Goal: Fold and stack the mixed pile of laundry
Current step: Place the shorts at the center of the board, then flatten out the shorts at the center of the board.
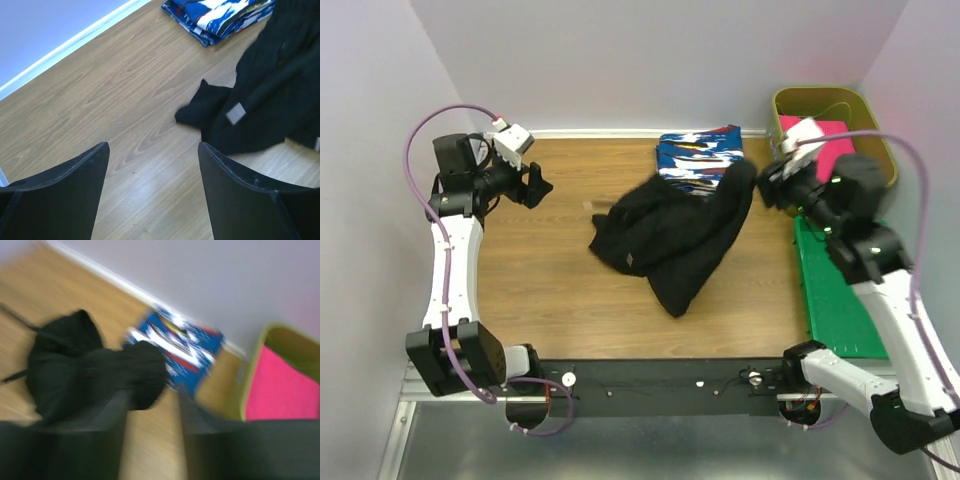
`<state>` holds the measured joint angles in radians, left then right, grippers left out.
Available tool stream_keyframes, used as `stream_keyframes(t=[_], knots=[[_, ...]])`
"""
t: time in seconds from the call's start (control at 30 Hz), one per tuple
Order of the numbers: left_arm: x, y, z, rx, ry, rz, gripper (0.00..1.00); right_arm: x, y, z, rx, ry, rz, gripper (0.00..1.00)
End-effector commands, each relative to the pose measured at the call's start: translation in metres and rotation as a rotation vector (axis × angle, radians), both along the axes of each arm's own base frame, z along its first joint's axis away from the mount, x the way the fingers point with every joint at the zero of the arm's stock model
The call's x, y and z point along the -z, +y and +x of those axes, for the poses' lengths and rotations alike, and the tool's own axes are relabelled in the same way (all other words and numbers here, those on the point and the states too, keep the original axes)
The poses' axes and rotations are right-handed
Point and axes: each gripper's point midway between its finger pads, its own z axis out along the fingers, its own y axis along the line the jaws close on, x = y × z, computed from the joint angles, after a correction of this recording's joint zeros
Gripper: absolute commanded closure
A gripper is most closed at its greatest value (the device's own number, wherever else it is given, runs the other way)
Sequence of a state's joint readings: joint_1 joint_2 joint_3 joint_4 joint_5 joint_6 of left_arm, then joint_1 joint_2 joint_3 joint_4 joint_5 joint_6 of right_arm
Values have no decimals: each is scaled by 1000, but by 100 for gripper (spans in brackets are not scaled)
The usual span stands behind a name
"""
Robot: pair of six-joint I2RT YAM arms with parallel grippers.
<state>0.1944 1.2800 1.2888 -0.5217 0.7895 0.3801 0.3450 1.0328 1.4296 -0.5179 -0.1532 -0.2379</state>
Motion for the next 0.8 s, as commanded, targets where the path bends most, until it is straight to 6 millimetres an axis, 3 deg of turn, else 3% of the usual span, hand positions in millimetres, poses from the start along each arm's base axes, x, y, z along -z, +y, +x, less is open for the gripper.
stream_keyframes(t=[0.0,0.03,0.07,0.17,0.27,0.3,0.47,0.53,0.6,0.67,0.7,0.77], knots=[[49,-6,0,98,75,109,20,226,-62,0,107,455,-409,14],[60,-5,0,103,96,140,20,247,-65,-10,39,505,-444,8],[72,-9,-3,124,116,157,20,275,-69,-34,-7,622,-486,8],[101,-17,-9,183,151,210,23,291,-63,-69,-144,767,-487,8],[113,-45,-3,250,158,239,25,283,-62,-70,-155,775,-487,8],[117,-76,-3,319,160,245,25,280,-63,-66,-138,765,-485,8],[137,-144,19,371,202,212,29,284,-51,-44,-77,809,-368,10],[162,-168,26,398,268,219,29,282,-41,-32,-57,831,-293,10],[190,-176,32,390,354,216,29,294,-34,-16,-39,875,-251,10],[206,-179,34,375,403,203,29,296,-27,0,-17,898,-206,10],[220,-179,36,367,434,209,30,311,-25,5,-10,945,-201,10],[234,-175,36,346,461,228,38,312,-19,19,0,944,-162,11]])
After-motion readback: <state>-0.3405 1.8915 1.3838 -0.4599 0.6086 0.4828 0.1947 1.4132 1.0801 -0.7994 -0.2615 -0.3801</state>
